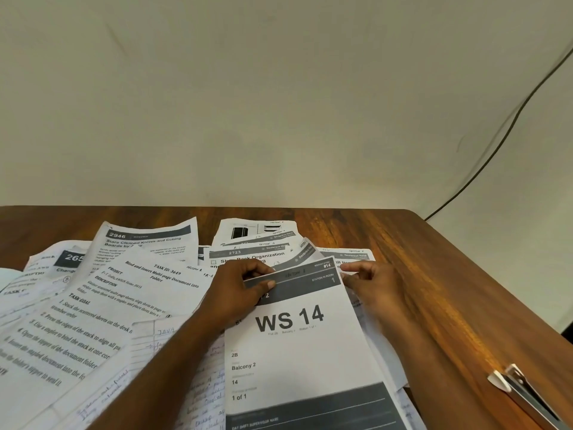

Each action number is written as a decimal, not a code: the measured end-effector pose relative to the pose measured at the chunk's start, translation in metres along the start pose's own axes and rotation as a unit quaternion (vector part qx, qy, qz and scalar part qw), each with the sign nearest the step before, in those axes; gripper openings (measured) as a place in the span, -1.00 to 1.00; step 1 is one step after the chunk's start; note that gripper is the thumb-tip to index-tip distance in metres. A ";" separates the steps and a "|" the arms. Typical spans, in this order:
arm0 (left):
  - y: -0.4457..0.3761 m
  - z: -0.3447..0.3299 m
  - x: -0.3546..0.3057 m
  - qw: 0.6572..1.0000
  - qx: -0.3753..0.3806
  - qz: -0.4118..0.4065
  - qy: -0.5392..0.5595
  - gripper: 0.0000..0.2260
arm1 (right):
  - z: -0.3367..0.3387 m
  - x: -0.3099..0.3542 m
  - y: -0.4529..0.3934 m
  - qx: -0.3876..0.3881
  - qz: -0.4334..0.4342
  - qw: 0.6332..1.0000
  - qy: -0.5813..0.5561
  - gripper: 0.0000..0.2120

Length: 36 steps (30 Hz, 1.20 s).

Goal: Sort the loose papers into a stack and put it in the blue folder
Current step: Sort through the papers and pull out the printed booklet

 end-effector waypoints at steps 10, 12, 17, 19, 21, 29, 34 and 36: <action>0.000 0.001 -0.001 1.000 -0.006 -0.011 0.020 -0.91 | 0.000 0.008 0.001 -0.013 0.067 0.989 0.130 -0.90; 0.000 0.003 -0.003 0.999 -0.015 -0.016 0.036 -0.88 | 0.002 0.021 0.004 -0.005 0.087 0.987 0.136 -0.93; -0.001 0.004 -0.003 0.997 -0.021 -0.024 0.072 -0.89 | 0.021 0.034 0.004 -0.019 0.050 0.998 0.012 -0.91; -0.001 0.004 -0.003 0.996 -0.024 -0.029 0.079 -0.91 | 0.029 0.032 0.003 -0.035 0.022 0.998 -0.040 -0.87; -0.001 0.006 -0.004 0.995 -0.031 -0.038 0.084 -0.89 | 0.036 0.031 0.002 -0.050 0.005 0.995 -0.083 -0.86; -0.002 0.008 -0.005 0.994 -0.041 -0.051 0.088 -0.93 | 0.036 0.025 0.001 -0.022 -0.011 0.994 -0.111 -0.87; -0.001 0.009 -0.005 0.993 -0.047 -0.050 0.094 -0.90 | 0.027 0.028 0.004 0.013 -0.014 0.996 -0.092 -0.86; -0.001 0.010 -0.006 0.993 -0.053 -0.054 0.094 -0.90 | 0.025 0.031 0.005 0.020 -0.009 0.996 -0.092 -0.87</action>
Point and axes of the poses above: each hand's wrist, its own y-axis away from the middle knuckle, its own z-axis out of the back of the hand, x = y × z, the point moved 9 cm from there along -y, towards the middle knuckle, and after that the axes turned 4 degrees about z, right-handed, at the moved point
